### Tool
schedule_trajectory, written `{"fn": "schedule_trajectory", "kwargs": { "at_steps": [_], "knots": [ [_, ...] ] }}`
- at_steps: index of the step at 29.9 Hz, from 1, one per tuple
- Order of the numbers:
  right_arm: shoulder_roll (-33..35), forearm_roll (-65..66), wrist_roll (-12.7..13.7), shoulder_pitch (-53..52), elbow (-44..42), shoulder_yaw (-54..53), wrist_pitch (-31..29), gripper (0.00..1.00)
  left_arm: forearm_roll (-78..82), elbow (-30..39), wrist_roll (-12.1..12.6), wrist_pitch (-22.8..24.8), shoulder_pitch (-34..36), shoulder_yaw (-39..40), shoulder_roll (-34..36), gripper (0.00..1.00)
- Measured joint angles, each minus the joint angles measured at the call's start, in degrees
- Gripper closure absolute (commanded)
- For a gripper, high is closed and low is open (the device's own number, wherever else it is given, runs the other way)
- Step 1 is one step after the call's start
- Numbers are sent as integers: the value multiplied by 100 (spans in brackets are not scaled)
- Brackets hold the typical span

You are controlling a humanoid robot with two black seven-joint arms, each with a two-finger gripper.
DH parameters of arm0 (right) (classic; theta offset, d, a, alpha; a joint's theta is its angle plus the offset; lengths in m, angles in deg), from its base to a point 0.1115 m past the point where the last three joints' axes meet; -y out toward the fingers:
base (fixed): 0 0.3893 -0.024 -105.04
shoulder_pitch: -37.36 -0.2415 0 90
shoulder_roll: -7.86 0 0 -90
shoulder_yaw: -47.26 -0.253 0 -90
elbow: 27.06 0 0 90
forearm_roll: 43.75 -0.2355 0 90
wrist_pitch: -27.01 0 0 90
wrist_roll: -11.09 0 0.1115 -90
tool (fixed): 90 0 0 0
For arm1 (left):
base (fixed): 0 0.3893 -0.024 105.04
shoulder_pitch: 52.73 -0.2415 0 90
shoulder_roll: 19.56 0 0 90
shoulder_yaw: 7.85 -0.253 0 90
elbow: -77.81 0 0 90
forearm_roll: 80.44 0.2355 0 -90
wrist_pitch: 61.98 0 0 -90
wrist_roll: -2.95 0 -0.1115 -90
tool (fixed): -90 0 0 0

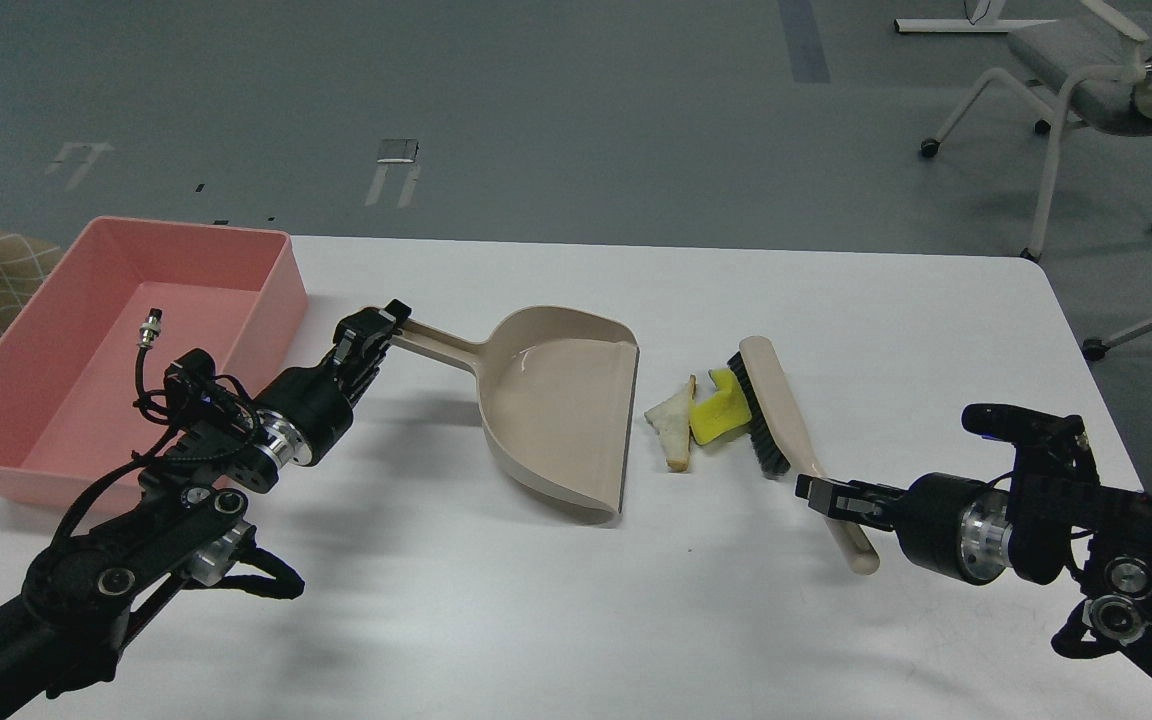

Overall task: Sweep and dump garbage into bin
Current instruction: 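Sweep the yellow sponge and stick into the dustpan with the brush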

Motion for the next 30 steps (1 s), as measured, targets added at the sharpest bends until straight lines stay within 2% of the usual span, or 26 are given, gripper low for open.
{"fn": "schedule_trajectory", "kwargs": {
  "at_steps": [9, 22, 30],
  "knots": [
    [-514, 8, 29, -386, -43, 313, -1, 100, 0, 21, 0, -1, -3, 0, -32, 100],
    [-2011, 23, 80, -983, -845, 439, -4, 100, -11, 44, 0, 13, -38, 0, -10, 100],
    [-2100, -279, 64, -949, -648, -123, -4, 100, -11, 44, -7, 18, -45, 7, -25, 100]
  ]
}}
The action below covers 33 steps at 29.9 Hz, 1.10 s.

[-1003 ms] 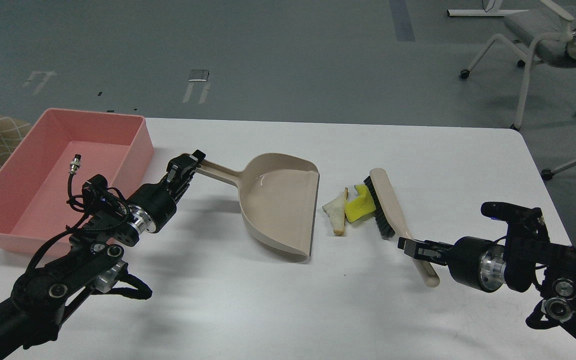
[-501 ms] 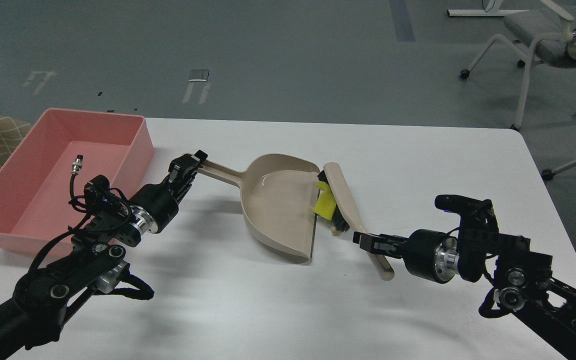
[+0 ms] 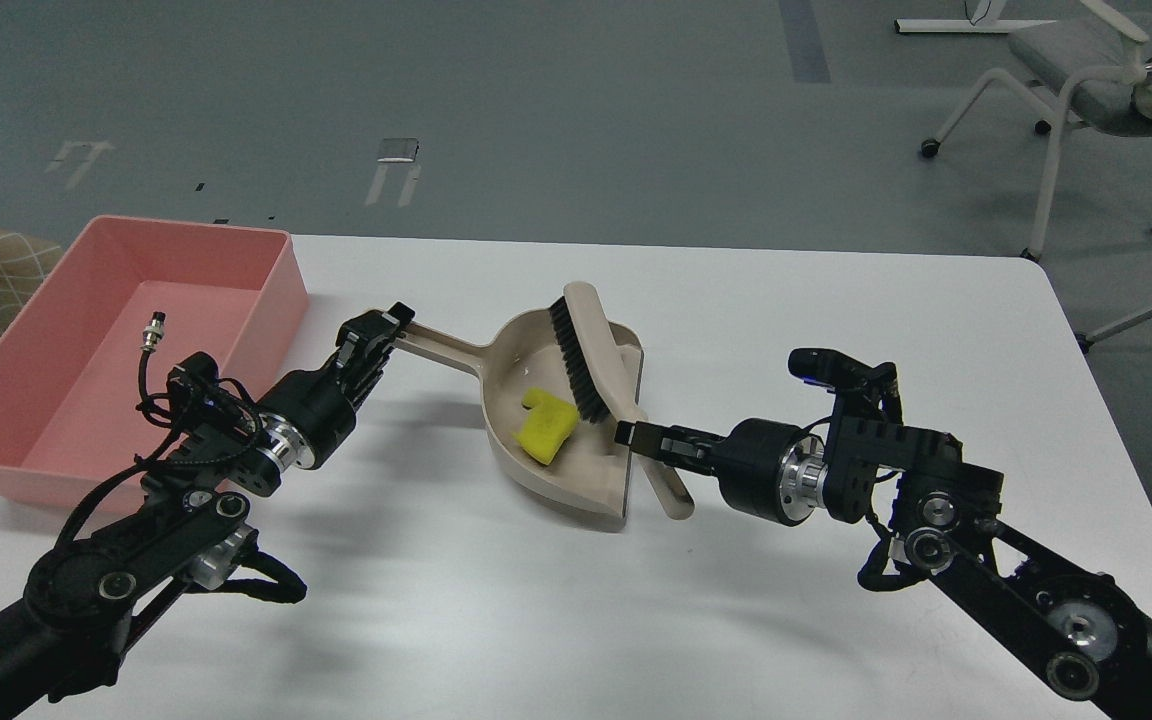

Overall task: Sweep and dump garbage into bin
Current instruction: 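Sweep the yellow sponge and stick into the dustpan with the brush, then lift the loaded dustpan with the left gripper, brush held aside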

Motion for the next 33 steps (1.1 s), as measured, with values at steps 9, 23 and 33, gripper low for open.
{"fn": "schedule_trajectory", "kwargs": {
  "at_steps": [9, 23, 33],
  "knots": [
    [840, -355, 34, 20, 296, -335, 1, 100, -8, 0, 9, 1, 5, 2, -35, 100],
    [1630, -353, 56, 566, 273, 34, 5, 100, 0, 0, 17, 1, 49, -7, -31, 100],
    [843, -336, 66, 567, 93, 423, 5, 100, -6, -7, 16, 8, 78, 1, 1, 100]
  ]
}}
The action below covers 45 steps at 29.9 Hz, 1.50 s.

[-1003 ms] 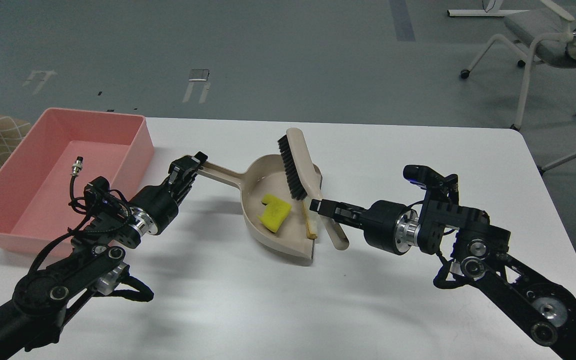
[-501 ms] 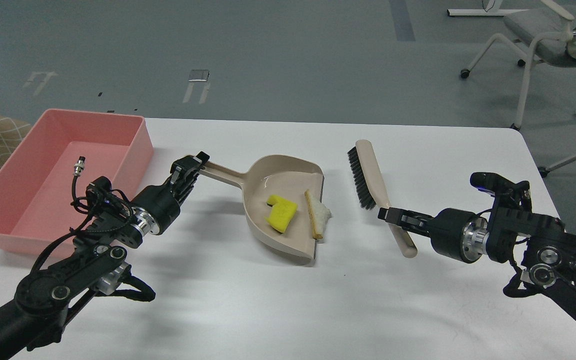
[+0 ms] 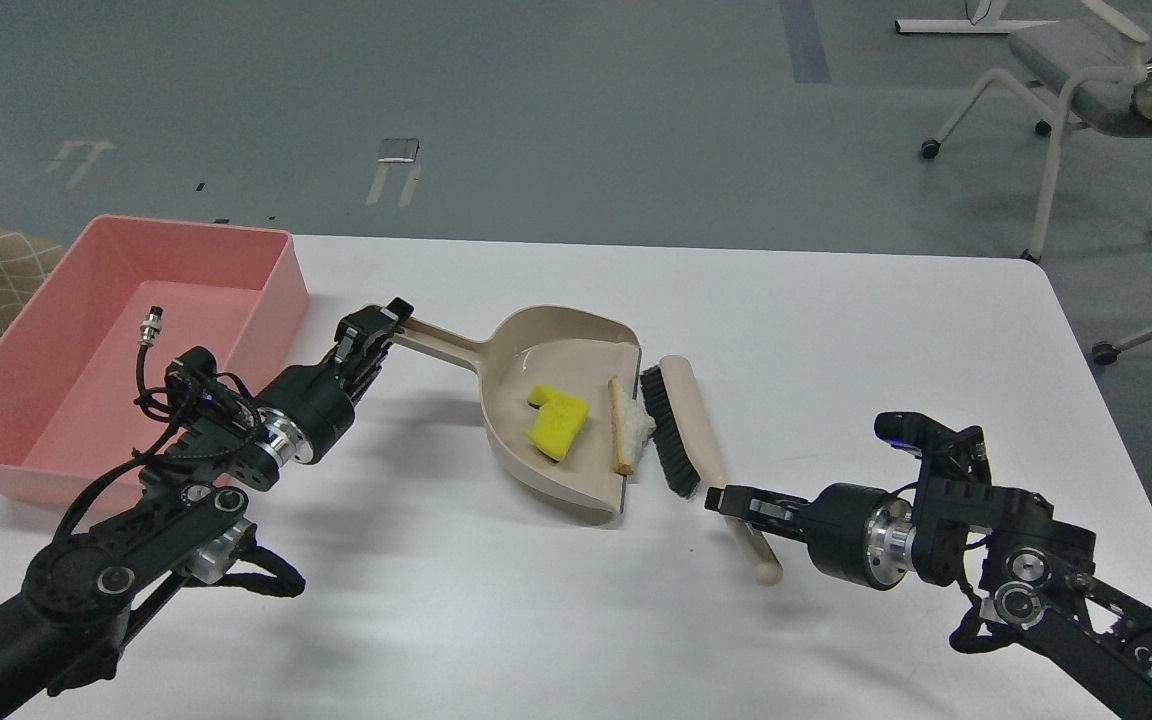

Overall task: Sweep and dump garbage into bin
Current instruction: 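Lift the loaded dustpan with the left gripper, brush held aside, then move the dustpan over the pink bin and tip it to dump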

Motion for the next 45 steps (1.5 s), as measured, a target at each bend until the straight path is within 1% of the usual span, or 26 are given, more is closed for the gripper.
{"fn": "schedule_trajectory", "kwargs": {
  "at_steps": [10, 15, 19, 26, 28, 33, 35, 39, 45],
  "knots": [
    [-683, 0, 2, -459, -253, 6, -5, 100, -4, 10, 0, 3, -8, 9, -35, 100],
    [-718, -12, 8, -601, -195, -99, -4, 100, -64, 22, 0, 2, -23, 30, -30, 100],
    [-337, -45, 8, -624, 4, -470, -5, 100, -97, 28, -6, 1, -47, 81, -25, 100],
    [526, -457, -28, -575, 46, -911, 0, 100, -113, 97, -8, -21, -6, 124, -209, 100],
    [674, -526, -36, -536, 46, -1003, -1, 100, -151, 100, -8, -24, 16, 127, -245, 100],
    [1228, -562, -23, -275, 19, -1176, -1, 100, -617, 131, -8, -24, 40, 250, -247, 100],
    [1460, -564, -20, -120, 17, -1183, -1, 100, -791, 206, -9, -17, 42, 385, -176, 100],
    [1837, -561, -24, 199, 21, -1224, -2, 100, -1037, 579, -11, 14, 41, 805, 119, 100],
    [1964, -555, -37, 440, 26, -1340, -2, 100, -1228, 964, 25, 36, -24, 1187, 593, 100]
  ]
}}
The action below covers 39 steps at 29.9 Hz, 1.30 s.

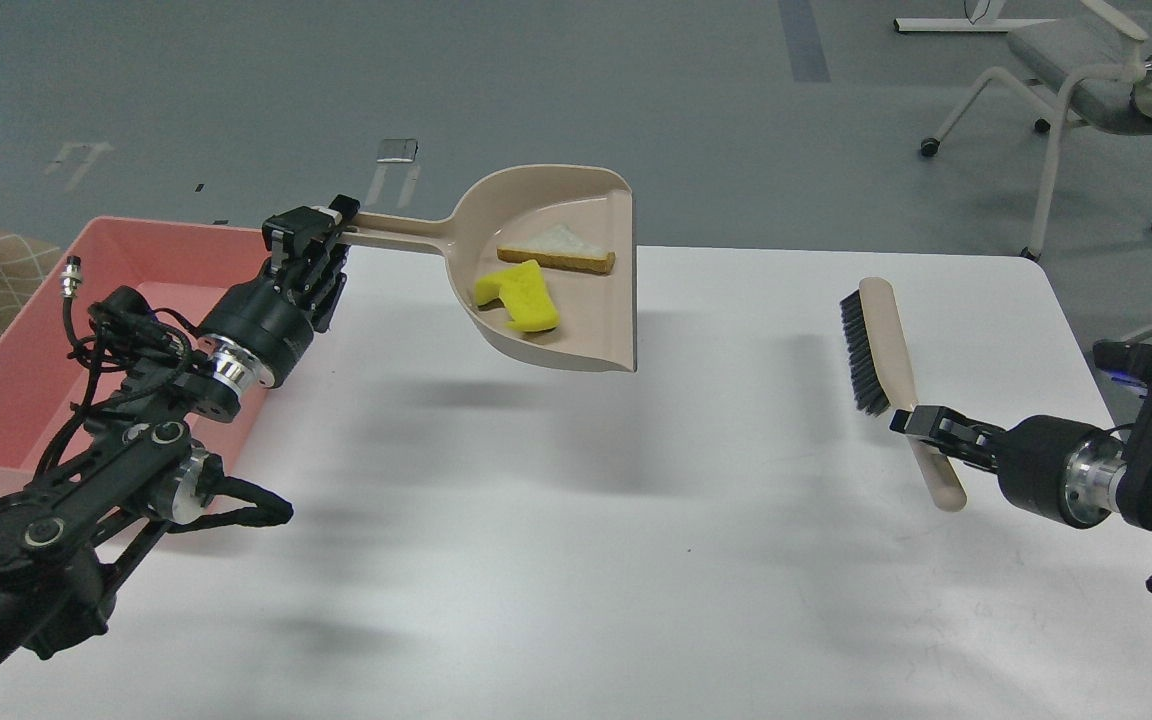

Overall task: Sweep and dump garbage into bin
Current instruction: 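Move the dustpan over the pink bin and tip it to dump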

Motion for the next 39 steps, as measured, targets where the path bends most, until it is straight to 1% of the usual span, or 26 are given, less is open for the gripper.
{"fn": "schedule_trajectory", "kwargs": {
  "at_steps": [4, 9, 14, 20, 24, 32, 39],
  "knots": [
    [4, 0, -5, 39, -30, -37, -1, 100, -381, 159, -15, 107, -125, 319, 527, 100],
    [4, 0, -9, 45, -55, -130, -1, 100, -1026, 174, -31, 274, -572, 1157, 1128, 100],
    [1, 1, -11, 48, -75, -166, -1, 100, -1238, 178, -30, 523, -1375, 2127, 1497, 100],
    [-3, 0, -19, 43, -79, -249, -1, 100, -1208, 127, -30, 881, -2422, 2835, 1800, 100],
    [-24, -7, -25, 46, -78, -257, -1, 100, -1184, -37, -37, 1063, -2752, 3071, 1863, 100],
    [-30, -14, -25, 51, -60, -340, -1, 100, -1178, -697, -43, 1169, -2816, 3217, 2243, 100],
    [-29, -17, -25, 52, -55, -353, -1, 100, -1114, -1235, -34, 1651, -2795, 3188, 2734, 100]
  ]
}}
